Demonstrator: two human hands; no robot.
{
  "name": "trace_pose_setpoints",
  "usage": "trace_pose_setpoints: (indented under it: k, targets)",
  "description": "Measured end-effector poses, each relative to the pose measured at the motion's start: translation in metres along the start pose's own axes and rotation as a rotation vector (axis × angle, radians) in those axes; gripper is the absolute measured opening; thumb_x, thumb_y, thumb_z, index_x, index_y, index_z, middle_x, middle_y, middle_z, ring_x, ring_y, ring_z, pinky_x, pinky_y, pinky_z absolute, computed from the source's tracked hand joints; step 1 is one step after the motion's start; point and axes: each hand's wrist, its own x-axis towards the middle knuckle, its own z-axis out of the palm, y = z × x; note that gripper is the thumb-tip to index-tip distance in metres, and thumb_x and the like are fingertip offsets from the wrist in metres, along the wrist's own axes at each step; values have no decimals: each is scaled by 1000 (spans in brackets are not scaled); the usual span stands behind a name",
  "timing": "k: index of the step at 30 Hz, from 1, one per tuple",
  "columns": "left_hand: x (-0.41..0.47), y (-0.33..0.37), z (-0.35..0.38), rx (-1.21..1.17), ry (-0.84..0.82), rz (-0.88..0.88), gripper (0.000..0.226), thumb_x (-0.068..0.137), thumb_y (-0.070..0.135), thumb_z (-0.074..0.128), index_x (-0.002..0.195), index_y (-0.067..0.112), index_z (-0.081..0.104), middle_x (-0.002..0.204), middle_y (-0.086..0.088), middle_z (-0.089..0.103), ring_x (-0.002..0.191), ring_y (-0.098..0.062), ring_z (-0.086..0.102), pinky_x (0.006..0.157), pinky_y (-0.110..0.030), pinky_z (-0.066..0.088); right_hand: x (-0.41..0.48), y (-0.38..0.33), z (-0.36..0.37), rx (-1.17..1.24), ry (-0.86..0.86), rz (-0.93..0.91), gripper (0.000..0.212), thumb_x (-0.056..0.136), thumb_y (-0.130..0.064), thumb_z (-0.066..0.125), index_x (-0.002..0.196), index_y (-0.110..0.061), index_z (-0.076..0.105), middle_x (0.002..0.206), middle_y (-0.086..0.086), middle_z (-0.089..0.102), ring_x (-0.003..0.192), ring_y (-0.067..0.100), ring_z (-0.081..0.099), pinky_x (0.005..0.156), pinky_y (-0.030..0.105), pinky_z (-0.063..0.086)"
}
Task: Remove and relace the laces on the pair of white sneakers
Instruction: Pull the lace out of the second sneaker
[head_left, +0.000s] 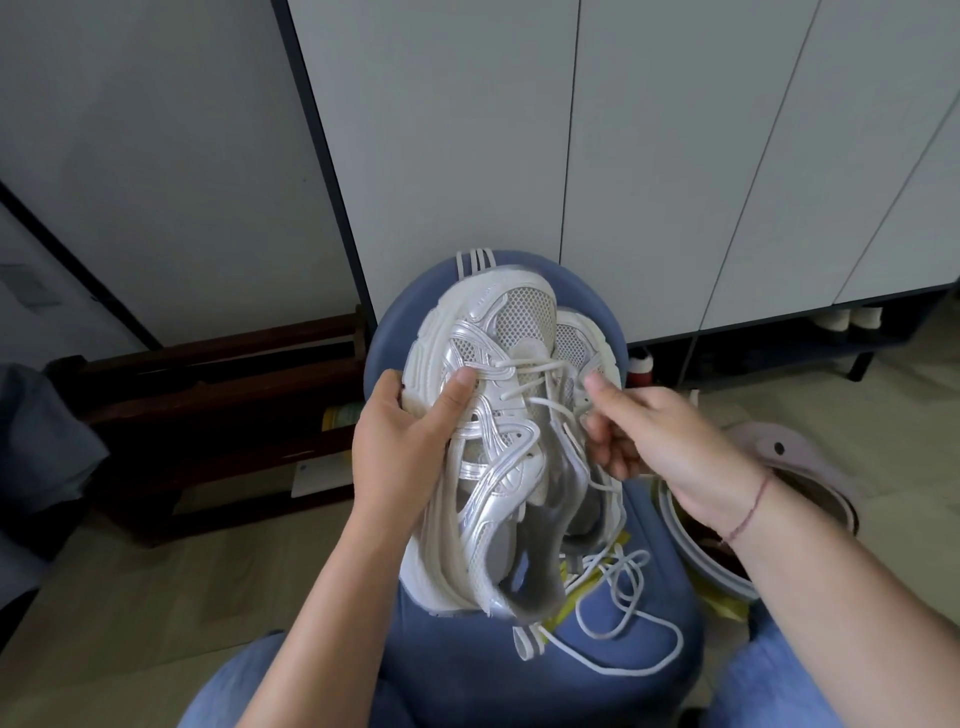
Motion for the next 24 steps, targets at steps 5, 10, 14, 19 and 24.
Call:
trace_pose_setpoints:
  k: [5, 10, 14, 19, 24]
  targets:
    - [-1, 0, 3, 147, -11, 58, 68, 73, 65, 72, 90, 2, 51, 83, -21, 65, 70, -35, 62, 67, -53, 52, -6, -8, 8, -292, 19, -395, 25, 90, -43, 51, 87, -23, 66, 57, -5, 57, 53, 19, 51, 54, 31, 45]
    - [-4, 1, 6, 300, 16, 106, 65, 67, 73, 62, 78, 12, 42, 61, -5, 50, 52, -13, 44, 50, -35, 37, -4, 2, 17, -608, 100, -507, 19, 88, -48, 54, 87, -29, 59, 61, -7, 60, 57, 9, 57, 57, 36, 50]
    - [-5, 3, 10, 467, 18, 100, 69, 61, 81, 52, 82, 17, 39, 60, 7, 46, 54, -13, 44, 49, -31, 28, -1, 5, 18, -767, 104, -544, 31, 83, -51, 57, 69, -26, 45, 52, -12, 50, 53, 8, 47, 46, 27, 33]
    - [-7, 3, 11, 588, -5, 108, 70, 64, 81, 52, 86, 15, 40, 62, 5, 50, 57, -12, 46, 49, -31, 28, -1, 3, 16, -762, 32, -522, 32, 84, -45, 61, 63, -23, 51, 48, -11, 50, 50, 6, 47, 50, 24, 36]
    - [-2, -2, 6, 251, -64, 94, 73, 68, 73, 63, 79, 4, 40, 65, -1, 48, 57, -14, 41, 56, -37, 37, 1, -4, 6, 251, -114, -297, 36, 81, -24, 70, 62, -4, 46, 49, -9, 34, 44, 1, 38, 48, 10, 34]
